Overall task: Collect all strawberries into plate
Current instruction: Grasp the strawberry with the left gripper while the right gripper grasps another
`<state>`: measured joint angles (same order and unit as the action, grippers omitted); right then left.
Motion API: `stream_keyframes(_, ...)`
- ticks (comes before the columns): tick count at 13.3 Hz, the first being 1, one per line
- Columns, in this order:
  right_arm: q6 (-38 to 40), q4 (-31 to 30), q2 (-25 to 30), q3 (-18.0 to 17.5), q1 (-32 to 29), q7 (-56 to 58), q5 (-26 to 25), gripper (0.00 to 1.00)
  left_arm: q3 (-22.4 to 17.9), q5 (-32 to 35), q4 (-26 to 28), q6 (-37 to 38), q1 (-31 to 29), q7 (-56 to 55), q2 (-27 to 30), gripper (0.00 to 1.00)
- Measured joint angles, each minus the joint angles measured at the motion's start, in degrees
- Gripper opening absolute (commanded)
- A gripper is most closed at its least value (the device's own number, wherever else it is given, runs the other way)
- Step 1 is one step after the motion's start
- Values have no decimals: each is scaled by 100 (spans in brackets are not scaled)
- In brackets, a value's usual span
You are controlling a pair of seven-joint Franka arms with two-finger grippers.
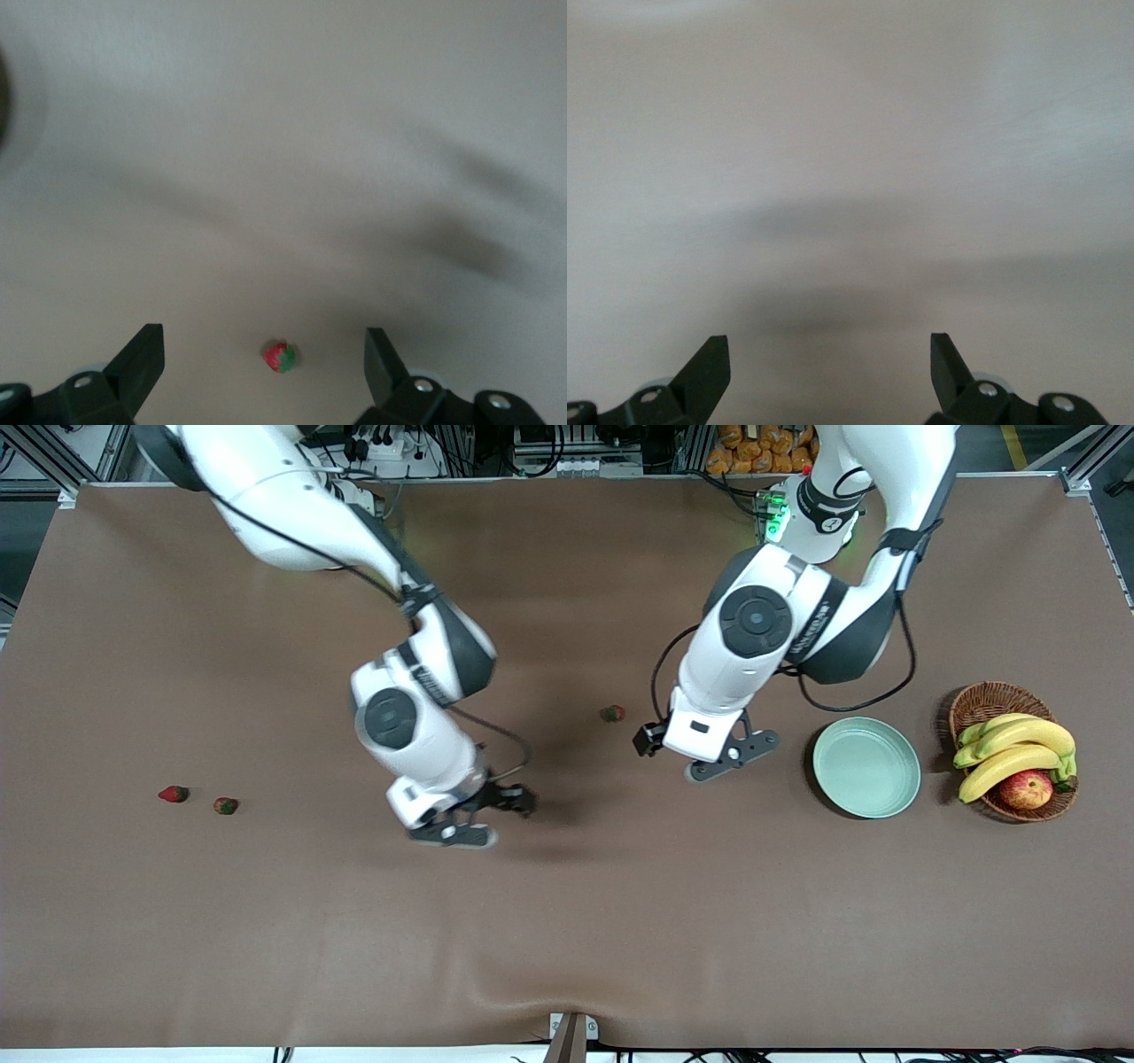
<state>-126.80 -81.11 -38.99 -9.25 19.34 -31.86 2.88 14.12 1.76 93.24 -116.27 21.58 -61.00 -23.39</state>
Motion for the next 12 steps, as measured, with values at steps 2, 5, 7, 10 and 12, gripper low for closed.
stream_keyframes(2, 257, -139, 134, 42, -407, 234, -445, 100, 2, 72, 71, -6, 154, -372, -78, 100)
stream_keyframes(5, 260, -574, 197, 93, -953, 327, -1230, 100, 6, 382, 349, -200, 464, -842, -209, 100)
stream_keyframes(7, 237, -745, 228, 108, -1215, 535, -1354, 100, 6, 744, 627, -523, 712, -1088, -341, 100)
stream_keyframes(10, 180, -829, 295, 142, -1671, 1196, -1673, 100, 12, 1332, 1116, -1226, 900, -1199, -543, 100)
stream_keyframes(12, 120, -849, 302, 152, -2085, 1886, -1723, 100, 32, 1640, 1322, -1553, 901, -1087, -666, 93)
